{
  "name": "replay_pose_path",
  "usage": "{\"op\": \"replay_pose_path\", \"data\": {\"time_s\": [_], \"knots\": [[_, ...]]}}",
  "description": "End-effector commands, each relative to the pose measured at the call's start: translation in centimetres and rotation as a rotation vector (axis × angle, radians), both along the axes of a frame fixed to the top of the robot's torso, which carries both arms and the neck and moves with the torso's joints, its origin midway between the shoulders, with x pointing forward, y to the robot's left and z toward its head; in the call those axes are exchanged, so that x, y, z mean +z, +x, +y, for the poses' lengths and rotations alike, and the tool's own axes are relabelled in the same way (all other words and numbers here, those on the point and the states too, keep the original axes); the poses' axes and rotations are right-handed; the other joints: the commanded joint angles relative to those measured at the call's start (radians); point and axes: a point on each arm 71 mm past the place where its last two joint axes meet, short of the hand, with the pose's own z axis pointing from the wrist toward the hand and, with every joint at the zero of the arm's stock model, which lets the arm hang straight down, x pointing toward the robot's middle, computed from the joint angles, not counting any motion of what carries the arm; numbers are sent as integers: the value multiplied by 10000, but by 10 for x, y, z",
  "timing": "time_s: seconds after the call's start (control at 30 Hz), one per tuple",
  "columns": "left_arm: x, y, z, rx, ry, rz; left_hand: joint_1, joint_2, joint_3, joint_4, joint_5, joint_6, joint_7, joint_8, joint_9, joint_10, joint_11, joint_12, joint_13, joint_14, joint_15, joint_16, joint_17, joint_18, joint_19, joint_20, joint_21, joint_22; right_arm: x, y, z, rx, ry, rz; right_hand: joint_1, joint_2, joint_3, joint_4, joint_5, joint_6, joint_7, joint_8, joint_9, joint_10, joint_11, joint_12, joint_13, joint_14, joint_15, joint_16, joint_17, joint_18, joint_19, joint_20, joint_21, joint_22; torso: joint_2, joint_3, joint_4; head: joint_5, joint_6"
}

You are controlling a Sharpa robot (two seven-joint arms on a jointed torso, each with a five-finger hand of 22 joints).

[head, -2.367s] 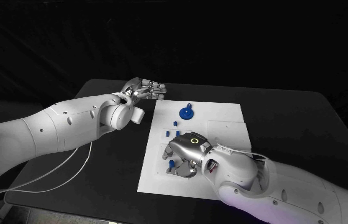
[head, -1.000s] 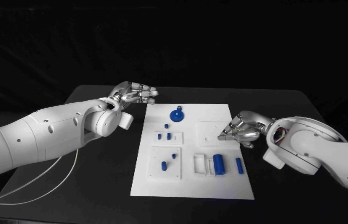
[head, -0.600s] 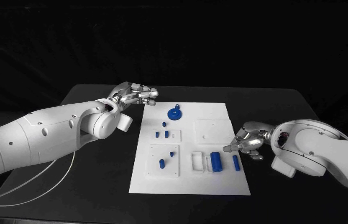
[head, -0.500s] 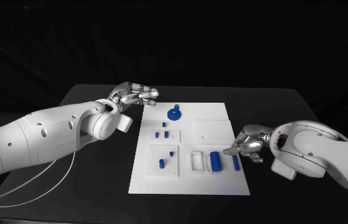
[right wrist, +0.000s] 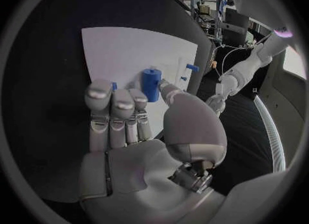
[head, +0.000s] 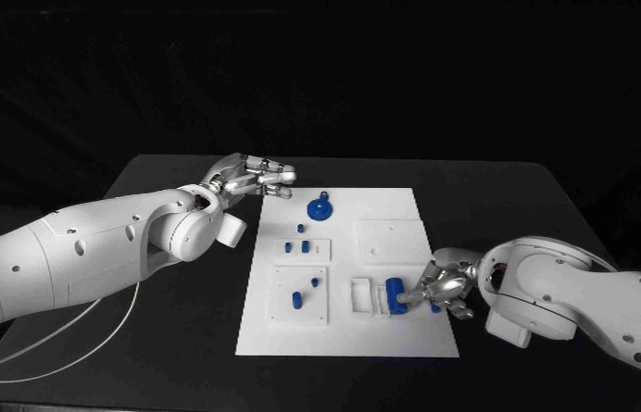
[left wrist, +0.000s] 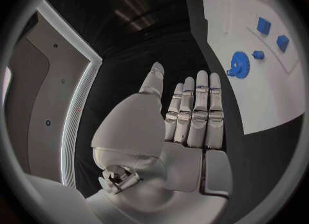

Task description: Assemble the parts on the task board

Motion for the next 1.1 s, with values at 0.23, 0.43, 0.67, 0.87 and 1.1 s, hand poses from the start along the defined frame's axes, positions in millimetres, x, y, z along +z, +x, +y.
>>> {"op": "replay_pose_path", "data": {"time_s": [0.23,0.43,0.67,0.87,1.1], "knots": [[1,-2,-6,-391,-293,-31,-35,51,-15,-50,22,34,-24,1,7,-82,11,25,4,-80,26,-29,-12,-43,-10,78,-7,-50,-7,1,8,-106,-262,-114,-76,-336,-77,399,-251,-252,43,-20,-19,52,78,130,79,43,52,72,62,-68,578,87,47,770,13,5,9,-3,-35],[0,-3,-7,-401,-286,-8,-41,45,-15,-50,14,-22,-4,-9,2,-102,22,24,4,-96,33,-28,-9,-31,-6,90,6,-132,-10,3,13,74,-482,-380,-20,-346,-67,422,-249,-270,49,-22,-25,49,83,152,106,43,54,66,71,-69,575,88,34,784,15,4,-1,6,-27],[1,-3,-7,-322,-302,-33,-33,12,-6,-56,22,-203,43,-4,3,-127,37,25,5,-113,42,-31,-10,-30,-13,100,14,-193,-12,5,17,453,-933,-852,46,-379,-6,368,-246,-265,51,-15,-28,20,88,147,119,42,60,52,76,-70,574,94,23,800,17,-2,3,13,8],[0,-3,-6,-300,-307,3,-32,8,5,-52,21,-201,42,3,5,-134,40,25,4,-124,45,-30,-10,-31,-20,103,15,-216,-15,6,19,592,-1195,-1072,438,-159,152,-467,2,-178,57,-20,-27,-1,84,145,108,41,62,16,55,-82,572,105,-10,822,11,-5,-7,22,9],[0,-3,-3,-254,-281,44,-20,11,20,-52,18,-200,41,2,4,-143,41,26,5,-129,47,-29,-9,-32,-25,106,21,-245,-14,8,16,312,-1217,-1507,874,260,1032,-1736,267,58,-5,-24,-126,-41,19,75,64,38,14,-58,14,-136,572,58,-45,834,15,-3,-13,35,-1]]}}
